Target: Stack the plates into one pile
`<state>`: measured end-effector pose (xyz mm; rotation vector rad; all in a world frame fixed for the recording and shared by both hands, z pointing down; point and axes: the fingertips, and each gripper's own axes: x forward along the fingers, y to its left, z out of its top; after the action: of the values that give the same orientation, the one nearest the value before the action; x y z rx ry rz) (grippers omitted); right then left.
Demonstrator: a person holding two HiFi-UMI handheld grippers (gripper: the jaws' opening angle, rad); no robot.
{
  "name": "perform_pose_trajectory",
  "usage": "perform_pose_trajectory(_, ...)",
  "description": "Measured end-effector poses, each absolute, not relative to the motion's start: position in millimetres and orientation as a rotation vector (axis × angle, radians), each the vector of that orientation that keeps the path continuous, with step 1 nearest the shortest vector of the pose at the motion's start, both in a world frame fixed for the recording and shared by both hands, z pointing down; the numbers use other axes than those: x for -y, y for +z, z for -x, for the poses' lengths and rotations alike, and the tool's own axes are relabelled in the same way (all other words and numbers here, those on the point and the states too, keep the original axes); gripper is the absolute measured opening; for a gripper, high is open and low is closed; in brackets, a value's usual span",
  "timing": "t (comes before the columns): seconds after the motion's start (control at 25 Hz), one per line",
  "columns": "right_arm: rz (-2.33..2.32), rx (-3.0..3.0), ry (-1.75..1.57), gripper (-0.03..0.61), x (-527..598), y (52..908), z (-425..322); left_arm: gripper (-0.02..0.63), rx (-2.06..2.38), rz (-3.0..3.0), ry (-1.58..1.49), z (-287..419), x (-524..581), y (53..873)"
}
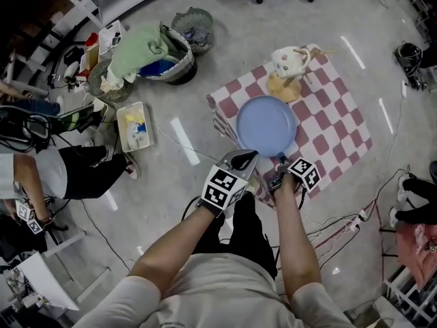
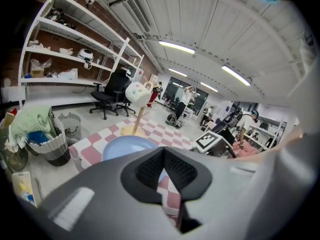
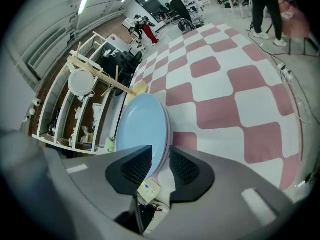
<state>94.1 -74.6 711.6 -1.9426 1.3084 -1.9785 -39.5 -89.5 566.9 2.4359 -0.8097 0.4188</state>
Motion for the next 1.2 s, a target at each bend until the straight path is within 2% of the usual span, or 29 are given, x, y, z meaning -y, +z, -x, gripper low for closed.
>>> perform_pose_trajectory(0.44,1.787,-1.623,-1.756,0.084,70,612,-56,0.006,0.773,-2.419,0.389,48,75,536)
perform_pose_trajectory(1.0,1.673,-2.061,-1.265,0.011,75,441,-9,0.006,0.771,-2.504,0.255,75,73,434)
perform_pose_trajectory(1.2,1.773,-2.225,-1.008,0.011,80,389,-2,0.006,0.797,-2.532,0.198,88,84,398)
